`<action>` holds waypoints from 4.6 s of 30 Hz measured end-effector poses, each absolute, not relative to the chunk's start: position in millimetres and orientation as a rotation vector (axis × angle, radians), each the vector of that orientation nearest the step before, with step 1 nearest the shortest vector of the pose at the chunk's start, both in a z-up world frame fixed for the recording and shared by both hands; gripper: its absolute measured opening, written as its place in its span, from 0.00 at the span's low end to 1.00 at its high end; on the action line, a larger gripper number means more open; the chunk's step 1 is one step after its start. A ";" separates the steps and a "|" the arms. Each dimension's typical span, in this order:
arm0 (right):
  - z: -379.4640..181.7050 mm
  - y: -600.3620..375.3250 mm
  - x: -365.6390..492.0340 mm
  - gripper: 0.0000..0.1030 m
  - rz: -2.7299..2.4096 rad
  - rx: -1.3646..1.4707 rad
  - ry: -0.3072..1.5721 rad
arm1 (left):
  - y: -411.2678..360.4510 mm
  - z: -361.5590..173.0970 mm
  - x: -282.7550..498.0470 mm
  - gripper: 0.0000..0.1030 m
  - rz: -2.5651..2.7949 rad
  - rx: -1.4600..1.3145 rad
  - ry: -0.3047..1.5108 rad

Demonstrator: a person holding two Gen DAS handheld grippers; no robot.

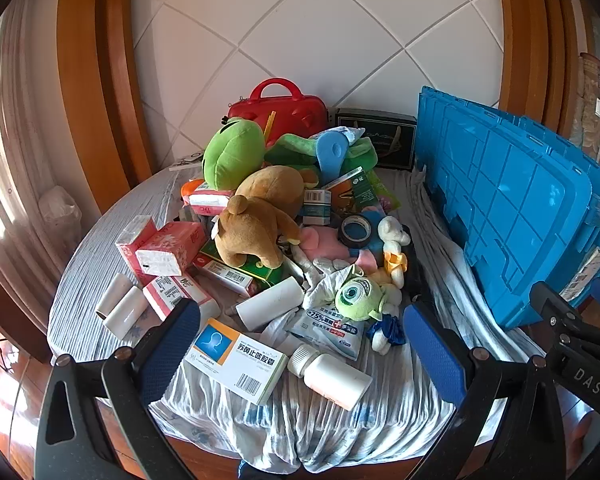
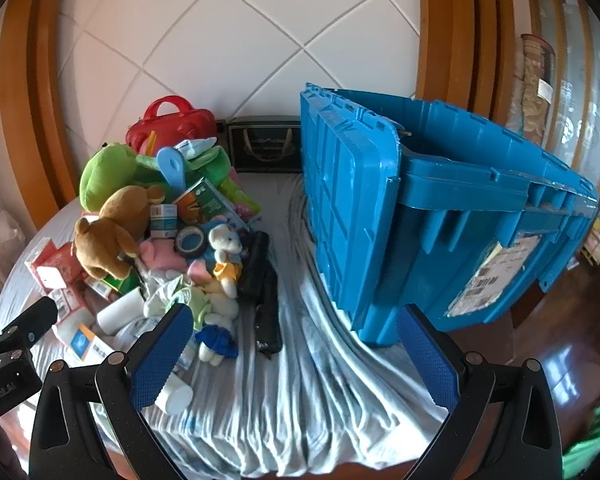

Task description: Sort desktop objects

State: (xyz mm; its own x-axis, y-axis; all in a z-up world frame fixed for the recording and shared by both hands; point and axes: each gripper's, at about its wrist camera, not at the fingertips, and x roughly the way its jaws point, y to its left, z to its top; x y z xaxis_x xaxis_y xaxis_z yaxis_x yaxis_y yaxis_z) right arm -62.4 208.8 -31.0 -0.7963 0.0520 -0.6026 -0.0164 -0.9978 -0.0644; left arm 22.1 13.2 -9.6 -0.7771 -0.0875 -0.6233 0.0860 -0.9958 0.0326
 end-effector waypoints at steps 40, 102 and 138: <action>-33.2 194.2 -54.6 1.00 2.978 -1.002 -0.172 | -3.5 -14.3 34.0 1.00 -2.832 1.023 0.028; -224.0 93.4 -143.6 0.66 2.941 -1.881 -0.729 | -103.2 -185.8 -25.8 1.00 -2.367 1.471 0.054; -206.8 82.6 -127.9 0.63 2.913 -1.923 -1.283 | -21.2 -165.3 3.1 0.29 -2.404 1.653 0.043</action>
